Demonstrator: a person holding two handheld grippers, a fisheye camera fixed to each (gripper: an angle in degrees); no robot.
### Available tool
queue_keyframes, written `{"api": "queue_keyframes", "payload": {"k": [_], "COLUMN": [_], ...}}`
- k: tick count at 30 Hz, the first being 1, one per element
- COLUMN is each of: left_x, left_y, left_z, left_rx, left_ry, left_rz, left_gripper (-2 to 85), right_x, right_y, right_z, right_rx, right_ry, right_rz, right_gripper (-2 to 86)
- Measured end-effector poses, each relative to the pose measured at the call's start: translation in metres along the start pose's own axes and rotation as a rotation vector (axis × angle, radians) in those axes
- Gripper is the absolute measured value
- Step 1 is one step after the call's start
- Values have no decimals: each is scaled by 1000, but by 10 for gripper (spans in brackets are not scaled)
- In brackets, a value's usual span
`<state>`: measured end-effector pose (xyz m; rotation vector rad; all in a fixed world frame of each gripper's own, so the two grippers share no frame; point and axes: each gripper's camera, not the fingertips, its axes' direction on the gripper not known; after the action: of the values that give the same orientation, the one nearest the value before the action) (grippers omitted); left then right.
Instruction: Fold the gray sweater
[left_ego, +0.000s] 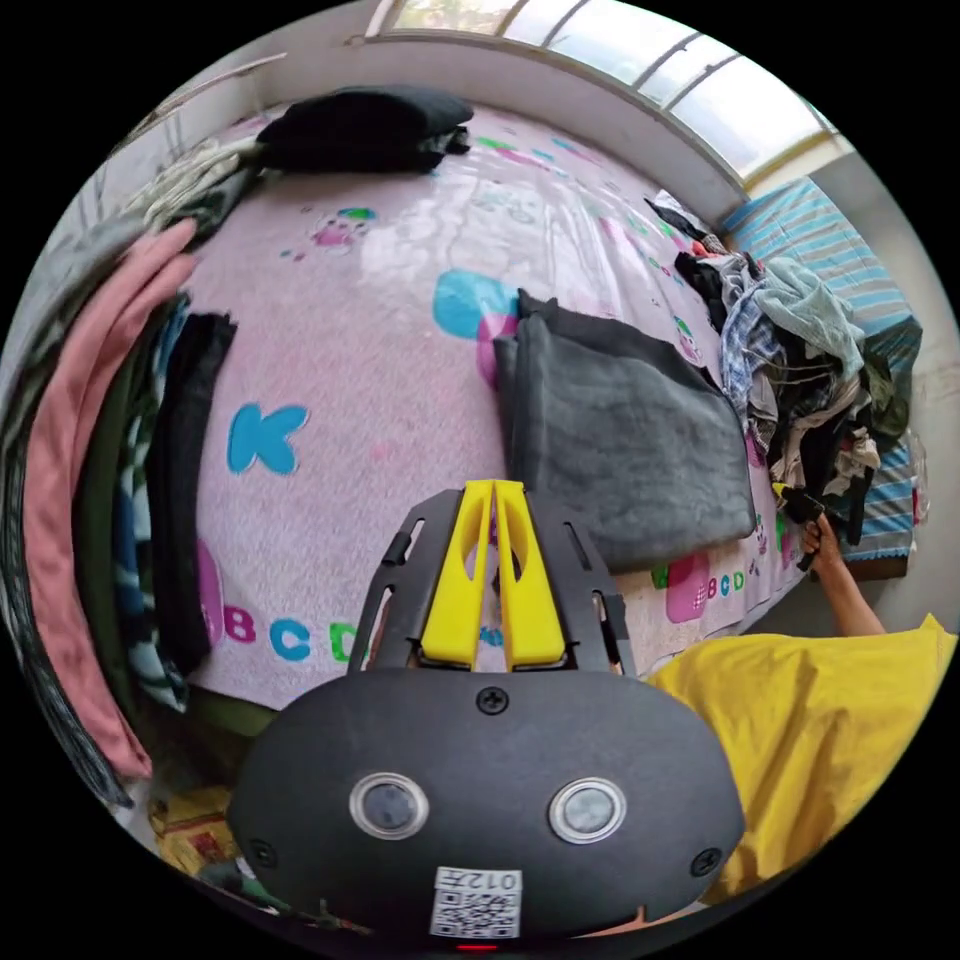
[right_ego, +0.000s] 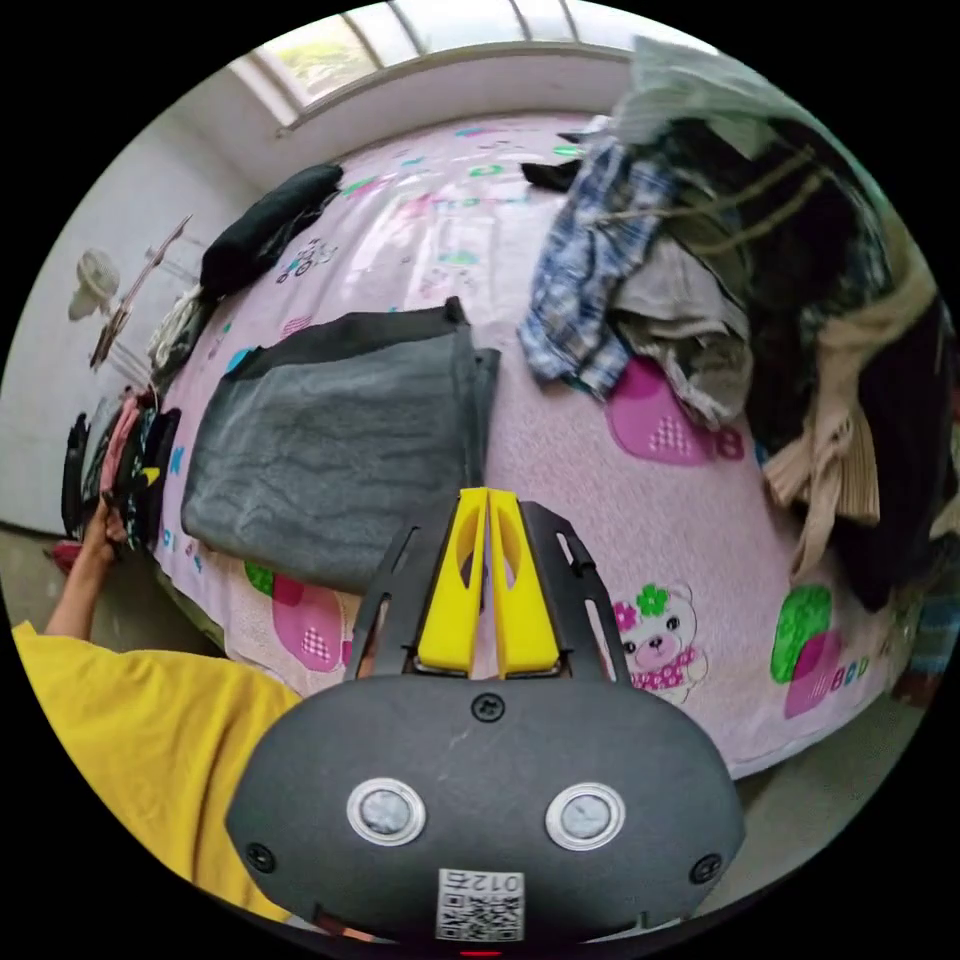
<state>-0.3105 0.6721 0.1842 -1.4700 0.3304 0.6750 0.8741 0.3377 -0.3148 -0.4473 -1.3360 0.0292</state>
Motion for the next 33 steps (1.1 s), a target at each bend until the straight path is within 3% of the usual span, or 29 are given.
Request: {"api": "queue_keyframes", "payload": {"k": [7,10,13,21,23,26,29,33], "left_x": [74,75,70,56,64,96,131,155], "left_y": [-113,-142,-156,-157,-151,-149,-166,-189], "left_z": [58,88,108,115,92,63,77,126], "left_rx": [-86,-139,-166,-166,-89,24,-27,-130], "left_ry": [-159,-73,-119,-41,-118,-154,-120,-216], "left_rz": [67,51,29,-22,-62,-7,121,199], "left_gripper": [4,2,1,1,2,3,3,3], "right_x": [-118,-135,-129,-121,-109,-101,-117,-131], "right_y": [-72,-85,-94,-102,-106,-118,-127,-147], "right_z": [47,68,93,98,96,89,67,75], "right_rx": [-53,-87,-160,-157,-160,-192,-61,-49], "right_ry": [142,186,249,106,17,-75,11,55], "right_rz": [-294,-342,-303,-225,-139,-45,-66,-84], "right_gripper": [0,0,-1,-1,-1,0,0,0]}}
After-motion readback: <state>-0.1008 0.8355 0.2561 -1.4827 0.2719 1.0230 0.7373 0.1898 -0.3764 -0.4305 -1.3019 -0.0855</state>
